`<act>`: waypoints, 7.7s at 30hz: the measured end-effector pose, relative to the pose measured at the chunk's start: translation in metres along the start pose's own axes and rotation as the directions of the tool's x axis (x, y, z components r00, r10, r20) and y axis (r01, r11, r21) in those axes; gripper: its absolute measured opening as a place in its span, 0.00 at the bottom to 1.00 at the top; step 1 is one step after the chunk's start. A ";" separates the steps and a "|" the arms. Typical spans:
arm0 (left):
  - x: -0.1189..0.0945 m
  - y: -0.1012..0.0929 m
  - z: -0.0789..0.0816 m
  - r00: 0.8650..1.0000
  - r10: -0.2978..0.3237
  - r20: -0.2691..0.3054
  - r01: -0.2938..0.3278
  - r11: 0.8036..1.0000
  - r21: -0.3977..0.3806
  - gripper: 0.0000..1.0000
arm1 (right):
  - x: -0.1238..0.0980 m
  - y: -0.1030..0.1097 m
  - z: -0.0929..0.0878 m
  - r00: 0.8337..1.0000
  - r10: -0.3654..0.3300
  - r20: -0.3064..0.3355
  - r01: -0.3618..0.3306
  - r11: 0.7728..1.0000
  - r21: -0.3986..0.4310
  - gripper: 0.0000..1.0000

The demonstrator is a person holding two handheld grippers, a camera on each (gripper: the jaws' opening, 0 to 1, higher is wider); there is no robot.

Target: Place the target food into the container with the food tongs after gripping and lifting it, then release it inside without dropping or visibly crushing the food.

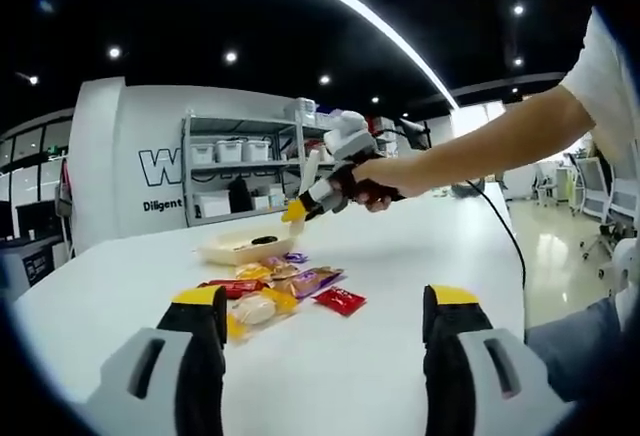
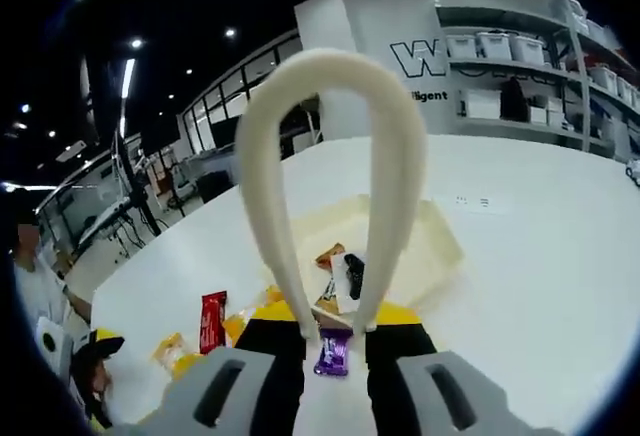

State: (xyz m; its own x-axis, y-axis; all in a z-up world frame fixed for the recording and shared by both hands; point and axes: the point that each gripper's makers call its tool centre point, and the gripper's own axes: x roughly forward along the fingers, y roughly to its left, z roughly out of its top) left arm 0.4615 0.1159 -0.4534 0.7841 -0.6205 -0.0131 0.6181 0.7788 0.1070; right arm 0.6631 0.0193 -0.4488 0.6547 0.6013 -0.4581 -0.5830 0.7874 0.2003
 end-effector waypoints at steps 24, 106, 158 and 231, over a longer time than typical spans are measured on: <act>0.000 -0.002 -0.003 1.000 -0.016 -0.016 0.016 1.000 0.000 0.74 | 0.017 -0.001 -0.033 0.995 -0.054 -0.088 0.042 0.991 -0.131 0.14; 0.002 -0.007 -0.008 0.999 -0.032 -0.042 0.033 0.999 0.025 0.65 | -0.002 -0.002 0.030 0.999 -0.052 0.015 0.053 0.996 -0.077 0.13; 0.003 -0.010 -0.007 0.999 -0.034 -0.038 0.035 0.999 0.031 0.58 | 0.052 -0.040 0.021 0.991 -0.131 -0.010 0.128 0.981 -0.146 0.16; -0.005 0.008 -0.005 0.997 0.067 -0.047 -0.066 0.998 0.023 0.86 | -0.056 0.124 -0.074 0.985 0.077 -0.155 -0.106 0.976 -0.189 0.18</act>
State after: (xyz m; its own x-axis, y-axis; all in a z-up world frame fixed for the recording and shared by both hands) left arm 0.4630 0.1261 -0.4575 0.8258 -0.5615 -0.0528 0.5631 0.8160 0.1303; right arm 0.5183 0.0733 -0.4624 0.5256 0.6316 -0.5699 -0.7291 0.6796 0.0808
